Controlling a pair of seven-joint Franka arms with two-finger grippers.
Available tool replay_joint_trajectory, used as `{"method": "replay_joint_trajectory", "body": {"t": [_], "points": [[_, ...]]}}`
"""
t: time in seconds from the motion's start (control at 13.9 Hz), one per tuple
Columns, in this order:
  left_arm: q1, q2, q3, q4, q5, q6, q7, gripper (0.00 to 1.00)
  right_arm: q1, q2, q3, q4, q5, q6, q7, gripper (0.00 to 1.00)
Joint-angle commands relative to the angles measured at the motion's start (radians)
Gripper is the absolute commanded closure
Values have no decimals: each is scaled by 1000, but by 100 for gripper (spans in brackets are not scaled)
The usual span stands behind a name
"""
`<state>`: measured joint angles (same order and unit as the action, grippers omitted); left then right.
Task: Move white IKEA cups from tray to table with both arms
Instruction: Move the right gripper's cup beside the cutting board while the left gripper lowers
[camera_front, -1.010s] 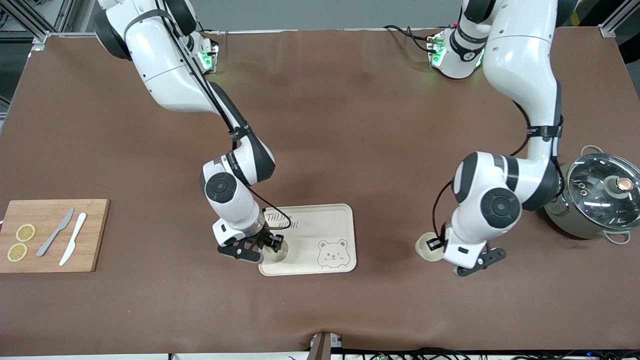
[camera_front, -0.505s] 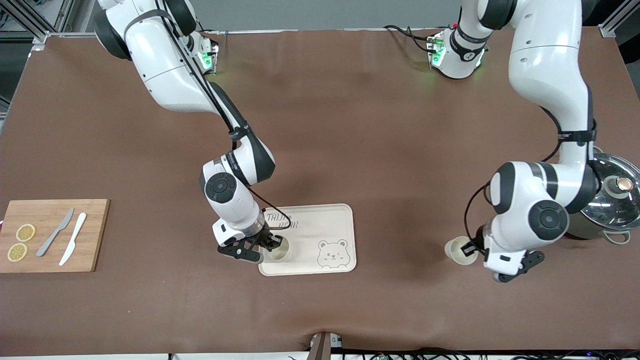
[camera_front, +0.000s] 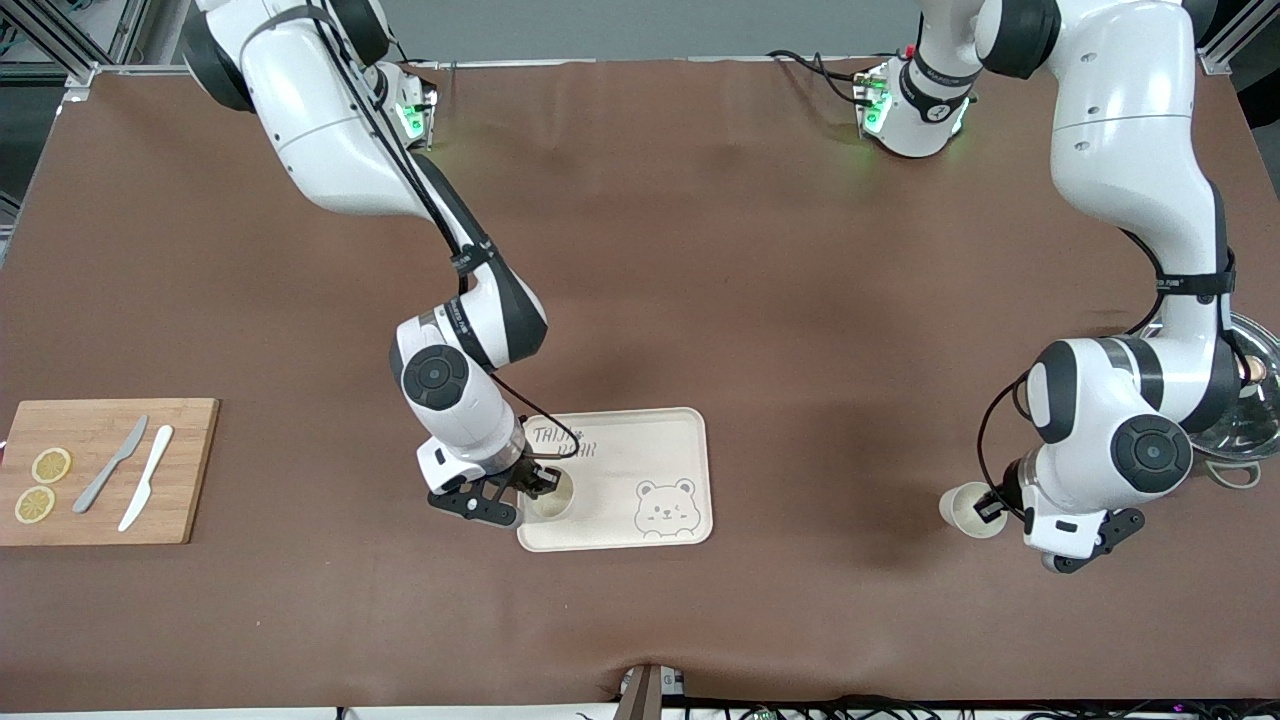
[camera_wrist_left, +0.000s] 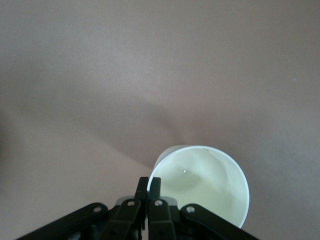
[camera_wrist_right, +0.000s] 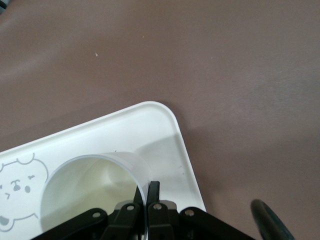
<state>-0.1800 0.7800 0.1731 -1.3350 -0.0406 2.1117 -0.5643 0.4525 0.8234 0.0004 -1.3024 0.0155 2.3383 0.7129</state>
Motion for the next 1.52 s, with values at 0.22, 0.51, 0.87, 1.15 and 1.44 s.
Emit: {"method": "replay_joint_trajectory", "body": {"t": [0.22,0.51,0.87,1.15,1.44], "points": [[25,13,-12,-43,10,131,12,100,-86,-190,12,-23,27,-245,-151,100],[25,24,-12,-46,8,136,12,100,-216,-283,10,-23,106,-413,-428,100],[31,21,-12,-44,8,136,11,26,-379,-300,9,-24,123,-481,-745,100],[33,7,-11,-39,13,134,11,0,-472,-285,7,-28,123,-473,-949,100],[30,-43,-10,-39,13,126,6,0,-489,-227,4,-34,115,-415,-963,100]]}}
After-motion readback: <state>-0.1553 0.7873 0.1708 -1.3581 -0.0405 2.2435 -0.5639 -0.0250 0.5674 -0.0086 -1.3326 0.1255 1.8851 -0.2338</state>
